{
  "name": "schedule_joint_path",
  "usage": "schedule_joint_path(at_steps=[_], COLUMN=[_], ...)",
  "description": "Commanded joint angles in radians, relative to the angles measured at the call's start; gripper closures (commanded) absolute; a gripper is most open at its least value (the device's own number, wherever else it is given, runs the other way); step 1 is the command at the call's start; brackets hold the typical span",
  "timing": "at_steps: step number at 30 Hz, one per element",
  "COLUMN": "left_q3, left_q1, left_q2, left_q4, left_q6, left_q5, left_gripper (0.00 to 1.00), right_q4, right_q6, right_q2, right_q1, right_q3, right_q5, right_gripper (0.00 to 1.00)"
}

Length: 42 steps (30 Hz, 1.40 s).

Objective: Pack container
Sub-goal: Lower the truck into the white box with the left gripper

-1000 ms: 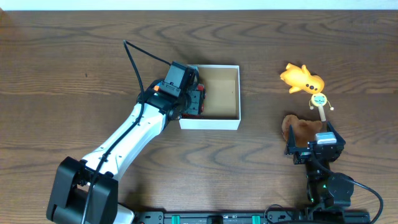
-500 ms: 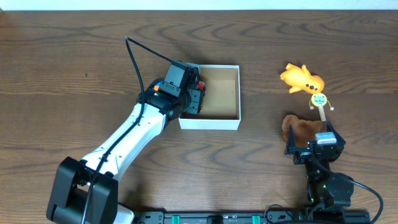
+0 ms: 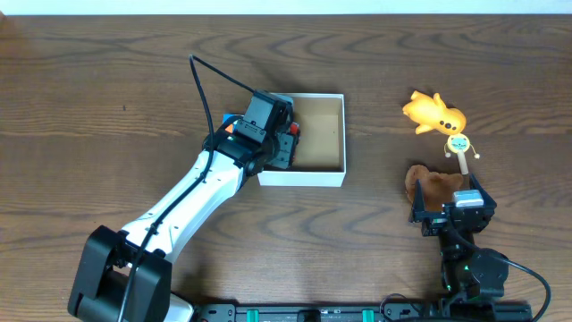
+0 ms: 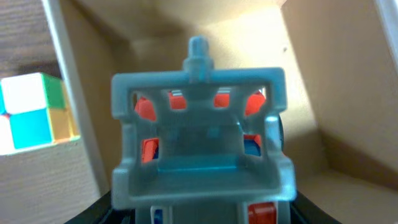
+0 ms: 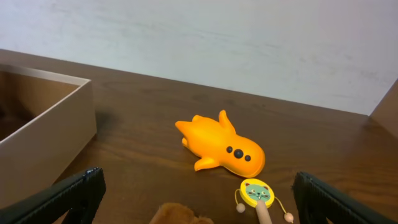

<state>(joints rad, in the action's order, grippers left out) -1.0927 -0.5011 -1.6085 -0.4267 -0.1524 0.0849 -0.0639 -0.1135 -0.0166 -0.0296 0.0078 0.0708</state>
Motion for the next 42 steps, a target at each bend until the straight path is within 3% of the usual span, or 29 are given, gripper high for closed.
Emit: schedule_joint_path(at_steps=[1, 26, 27, 29, 42], left_q3=[-0.011, -0.011, -0.011, -0.011, -0.012], left_q1=[0.0, 0.0, 0.0, 0.0, 0.0], left_q2=[-0.005, -0.071, -0.071, -0.071, -0.056], left_q4=[-0.014, 0.009, 0.009, 0.009, 0.085], left_q6=[0.009, -0.028, -0.028, -0.028, -0.028], left_q5=[-0.053, -0.052, -0.052, -0.052, -0.052], left_gripper=[0.6, 0.58, 0.41, 0.33, 0.33], right_q4=[-0.004, -0.004, -0.004, -0.004, -0.004], right_q6=[-0.007, -0.007, -0.007, -0.007, -0.007], right_q2=[0.005, 0.005, 0.005, 0.005, 0.005], right_q1=[0.005, 0.005, 0.005, 0.005, 0.005], right_q3=[-0.002, -0.002, -0.002, -0.002, -0.002], right_q5=[-0.003, -0.003, -0.003, -0.003, -0.003], right_gripper=[0.01, 0.01, 0.01, 0.01, 0.01])
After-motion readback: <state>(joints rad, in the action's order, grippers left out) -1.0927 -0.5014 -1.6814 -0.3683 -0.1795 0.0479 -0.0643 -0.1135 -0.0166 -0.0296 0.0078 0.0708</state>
